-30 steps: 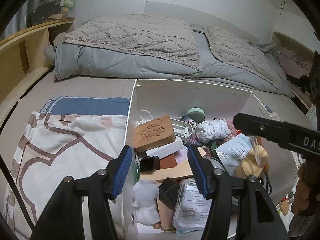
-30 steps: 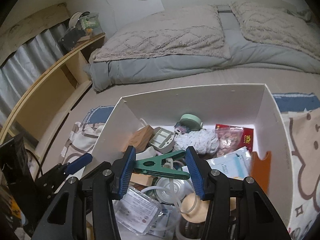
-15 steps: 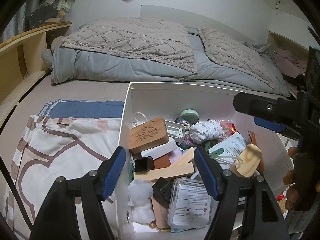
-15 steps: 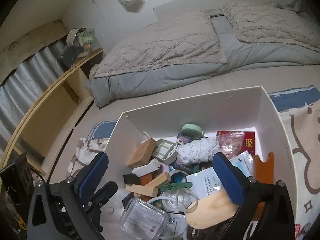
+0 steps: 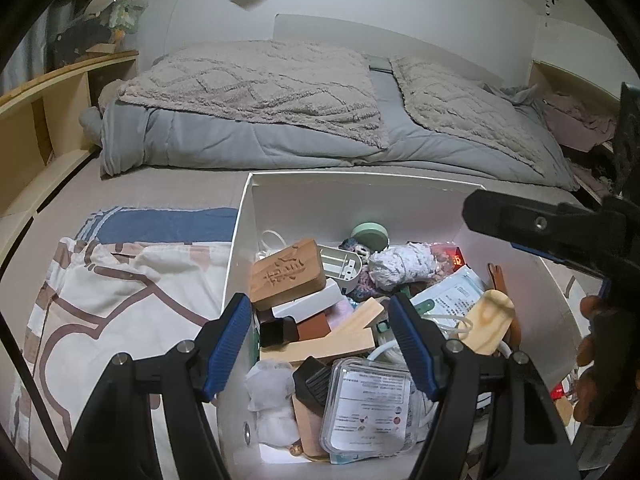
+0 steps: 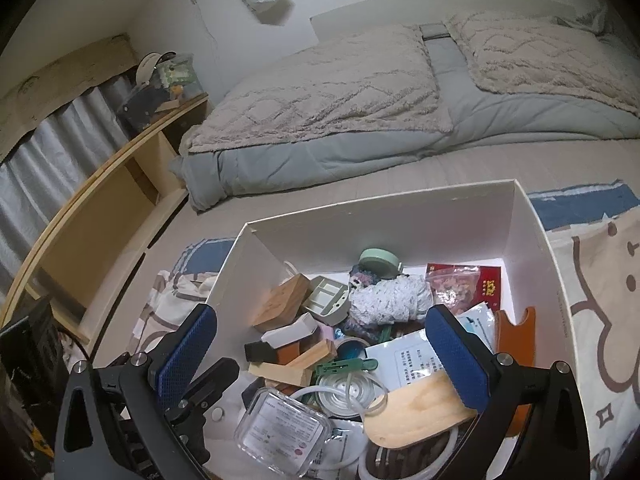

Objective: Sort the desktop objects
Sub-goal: 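Lower the green clothespin into the box and open the right tool, then withdraw both open tools from the box toward the scattered items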

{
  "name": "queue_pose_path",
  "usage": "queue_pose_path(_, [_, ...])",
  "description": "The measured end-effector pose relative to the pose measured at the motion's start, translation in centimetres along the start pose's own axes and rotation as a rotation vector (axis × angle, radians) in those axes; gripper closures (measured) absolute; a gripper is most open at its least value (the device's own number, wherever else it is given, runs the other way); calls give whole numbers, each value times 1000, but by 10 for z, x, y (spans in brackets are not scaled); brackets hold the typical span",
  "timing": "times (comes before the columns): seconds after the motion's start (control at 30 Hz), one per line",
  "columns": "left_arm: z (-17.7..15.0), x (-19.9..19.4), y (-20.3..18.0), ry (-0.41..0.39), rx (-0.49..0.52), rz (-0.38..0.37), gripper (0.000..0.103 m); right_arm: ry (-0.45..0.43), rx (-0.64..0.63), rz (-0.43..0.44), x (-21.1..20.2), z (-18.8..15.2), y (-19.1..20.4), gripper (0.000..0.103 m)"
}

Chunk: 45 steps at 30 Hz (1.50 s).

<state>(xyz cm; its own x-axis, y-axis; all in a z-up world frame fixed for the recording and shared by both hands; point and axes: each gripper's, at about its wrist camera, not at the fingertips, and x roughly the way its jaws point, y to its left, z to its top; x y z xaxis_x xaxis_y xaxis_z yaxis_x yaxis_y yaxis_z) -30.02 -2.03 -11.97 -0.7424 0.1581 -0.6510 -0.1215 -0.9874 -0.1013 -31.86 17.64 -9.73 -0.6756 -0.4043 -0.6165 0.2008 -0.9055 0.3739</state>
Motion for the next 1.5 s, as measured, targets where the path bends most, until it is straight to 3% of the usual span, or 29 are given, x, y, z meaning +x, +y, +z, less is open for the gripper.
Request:
queue_pose_path(0.23, [8, -16, -3, -49, -42, 23, 5, -32, -35, -9, -22, 3, 1, 0])
queue_pose_path(0.4, [12, -28, -10, -71, -19, 60, 0, -52, -30, -41, -37, 5, -5, 0])
queue_pose_path(0.6, [16, -45, -15, -82, 9, 90, 0, -67, -36, -86, -56, 5, -12, 0])
queue_pose_path(1.03, [25, -94, -17, -144, 0, 83, 0, -118, -149, -136, -102, 1, -2, 0])
queue_pose_path(1.2, [23, -114, -22, -170, 22, 91, 0, -160, -223, -192, -120, -6, 4, 0])
queue_pose_path(1.5, [13, -144, -21, -184, 26, 92, 0, -174, -264, -210, -144, -20, 14, 0])
